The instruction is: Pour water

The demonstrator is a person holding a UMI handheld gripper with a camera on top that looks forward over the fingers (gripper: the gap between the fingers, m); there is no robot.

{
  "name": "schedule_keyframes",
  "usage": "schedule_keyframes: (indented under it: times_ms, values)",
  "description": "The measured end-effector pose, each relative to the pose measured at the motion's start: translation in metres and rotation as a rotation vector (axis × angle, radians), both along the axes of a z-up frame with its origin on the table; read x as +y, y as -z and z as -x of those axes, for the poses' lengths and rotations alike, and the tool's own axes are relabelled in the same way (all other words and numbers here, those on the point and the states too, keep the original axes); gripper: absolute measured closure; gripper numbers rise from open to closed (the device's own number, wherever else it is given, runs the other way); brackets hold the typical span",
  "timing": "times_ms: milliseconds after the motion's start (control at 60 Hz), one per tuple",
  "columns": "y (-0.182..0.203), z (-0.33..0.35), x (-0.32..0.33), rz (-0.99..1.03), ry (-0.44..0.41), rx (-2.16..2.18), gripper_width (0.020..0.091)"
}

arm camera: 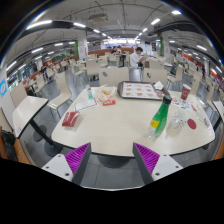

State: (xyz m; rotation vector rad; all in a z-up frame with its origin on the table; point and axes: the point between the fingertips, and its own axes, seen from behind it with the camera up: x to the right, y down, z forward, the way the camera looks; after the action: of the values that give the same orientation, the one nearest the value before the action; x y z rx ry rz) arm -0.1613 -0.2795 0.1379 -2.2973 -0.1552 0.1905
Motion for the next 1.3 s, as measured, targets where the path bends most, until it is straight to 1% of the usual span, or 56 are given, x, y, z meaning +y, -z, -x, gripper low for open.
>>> schedule_keyframes:
  times_ms: [117, 133, 233, 250, 383, 517, 633, 767, 817, 900, 917, 933, 950, 967, 983, 1000, 1033, 1083, 1100, 1150, 1217, 1300]
  values:
    - [-0.001, -0.009, 0.002, -0.037, -0.005, -0.012, 0.0254]
    - [0.004, -0.019, 0.004, -0.043, -0.005, -0.014, 0.0254]
    - [0.014, -0.038, 0.01, -0.046, 0.015, -0.018, 0.0253]
    - [0.01, -0.039, 0.007, -0.047, 0.019, -0.014, 0.0253]
    - [0.022, -0.068, 0.026, -0.111, 0.048, 0.006, 0.0256]
    - [0.036, -0.105, 0.057, -0.217, 0.089, -0.027, 0.0257]
    - [0.051, -0.134, 0.082, -0.276, 0.146, -0.062, 0.026]
    - [0.056, -0.143, 0.12, -0.369, 0.173, -0.05, 0.0258]
    - [0.059, -0.148, 0.137, -0.397, 0.196, -0.053, 0.0254]
    - [0.058, -0.163, 0.164, -0.453, 0.249, -0.069, 0.0277]
    - [0.058, -0.165, 0.169, -0.463, 0.256, -0.071, 0.0284]
    - [0.059, -0.166, 0.173, -0.47, 0.261, -0.072, 0.0307]
    - [0.061, -0.167, 0.177, -0.472, 0.264, -0.072, 0.0345]
    - [0.062, -0.167, 0.179, -0.47, 0.266, -0.071, 0.0401]
    - [0.065, -0.168, 0.182, -0.468, 0.268, -0.071, 0.0511]
    - [0.068, -0.166, 0.183, -0.461, 0.265, -0.07, 0.0592]
    - [0.062, -0.166, 0.188, -0.503, 0.269, -0.07, 0.0592]
    - [0.064, -0.168, 0.191, -0.526, 0.264, -0.079, 0.0608]
    - [0.065, -0.167, 0.191, -0.526, 0.254, -0.087, 0.0625]
    - [0.066, -0.164, 0.192, -0.512, 0.228, -0.099, 0.0628]
    - [0.068, -0.164, 0.193, -0.495, 0.22, -0.088, 0.0625]
    - [0.069, -0.161, 0.198, -0.458, 0.198, -0.079, 0.0693]
